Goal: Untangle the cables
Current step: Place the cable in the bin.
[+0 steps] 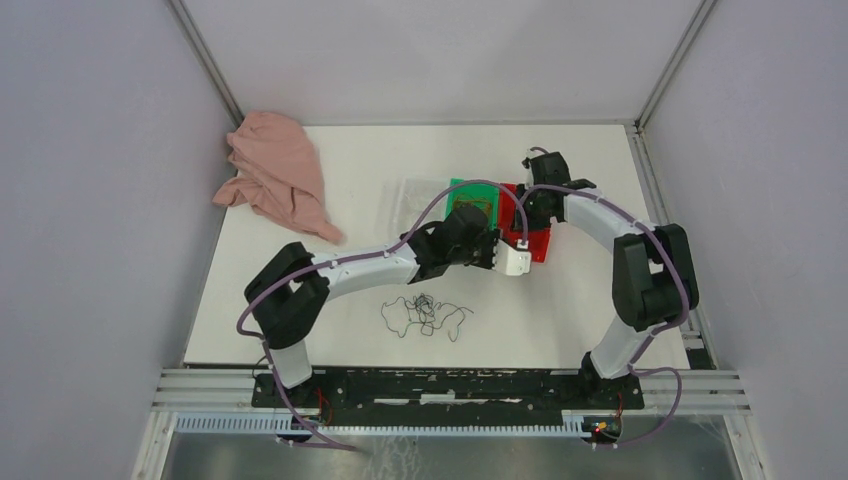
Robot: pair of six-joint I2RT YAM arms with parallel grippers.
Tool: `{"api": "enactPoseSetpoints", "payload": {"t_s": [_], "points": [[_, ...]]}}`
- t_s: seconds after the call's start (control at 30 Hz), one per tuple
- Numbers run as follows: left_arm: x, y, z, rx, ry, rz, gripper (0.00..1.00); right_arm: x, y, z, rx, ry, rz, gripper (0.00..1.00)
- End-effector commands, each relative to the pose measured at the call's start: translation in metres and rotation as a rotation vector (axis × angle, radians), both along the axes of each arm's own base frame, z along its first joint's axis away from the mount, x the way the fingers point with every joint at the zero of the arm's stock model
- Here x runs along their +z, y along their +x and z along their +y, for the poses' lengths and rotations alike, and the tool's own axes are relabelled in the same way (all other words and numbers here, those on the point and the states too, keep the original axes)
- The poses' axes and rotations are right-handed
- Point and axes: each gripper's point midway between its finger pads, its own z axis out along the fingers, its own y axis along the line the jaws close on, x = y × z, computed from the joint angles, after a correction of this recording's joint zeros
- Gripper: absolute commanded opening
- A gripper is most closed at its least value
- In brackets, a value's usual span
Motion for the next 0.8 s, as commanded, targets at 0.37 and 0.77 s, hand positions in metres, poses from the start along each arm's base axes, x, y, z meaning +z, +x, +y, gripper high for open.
{"api": "enactPoseSetpoints", "payload": {"t_s": [0.37, 0.77], "points": [[0.022, 0.013, -0.013, -0.258, 0.048, -0.286, 0.03, 0.079, -0.007, -0.047, -0.079, -0.03, -0.077, 0.43], [0.026, 0.027, -0.04, -0.405, 0.068, -0.345, 0.03, 0.124, 0.064, -0.075, -0.284, 0.056, -0.344, 0.39]]}}
